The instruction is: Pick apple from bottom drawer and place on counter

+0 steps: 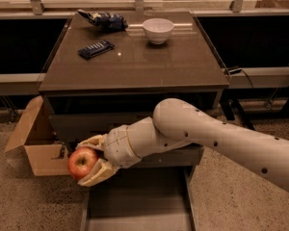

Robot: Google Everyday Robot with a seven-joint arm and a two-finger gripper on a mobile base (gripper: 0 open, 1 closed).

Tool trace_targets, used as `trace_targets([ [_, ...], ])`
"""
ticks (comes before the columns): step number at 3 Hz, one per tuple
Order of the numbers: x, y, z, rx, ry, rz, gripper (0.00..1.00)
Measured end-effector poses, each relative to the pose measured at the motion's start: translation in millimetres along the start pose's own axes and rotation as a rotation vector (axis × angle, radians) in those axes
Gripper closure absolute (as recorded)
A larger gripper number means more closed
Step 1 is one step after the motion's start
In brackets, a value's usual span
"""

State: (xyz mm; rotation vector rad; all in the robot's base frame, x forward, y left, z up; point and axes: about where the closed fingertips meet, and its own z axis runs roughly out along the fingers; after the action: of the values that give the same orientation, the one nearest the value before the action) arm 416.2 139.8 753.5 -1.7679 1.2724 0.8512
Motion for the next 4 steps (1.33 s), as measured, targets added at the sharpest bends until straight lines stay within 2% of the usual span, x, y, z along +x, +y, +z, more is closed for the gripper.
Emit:
trace_targets([
  [1,-19,-15,-25,0.076,0.013,-0.039,1.00],
  [2,-50,-36,-72,0.200,0.001,-0.071,1.00],
  [3,-63,-61,-127,0.312,-0.031,-0.045,1.00],
  [4,-63,-95,-184,0.425,-0.066,-0.019,1.00],
])
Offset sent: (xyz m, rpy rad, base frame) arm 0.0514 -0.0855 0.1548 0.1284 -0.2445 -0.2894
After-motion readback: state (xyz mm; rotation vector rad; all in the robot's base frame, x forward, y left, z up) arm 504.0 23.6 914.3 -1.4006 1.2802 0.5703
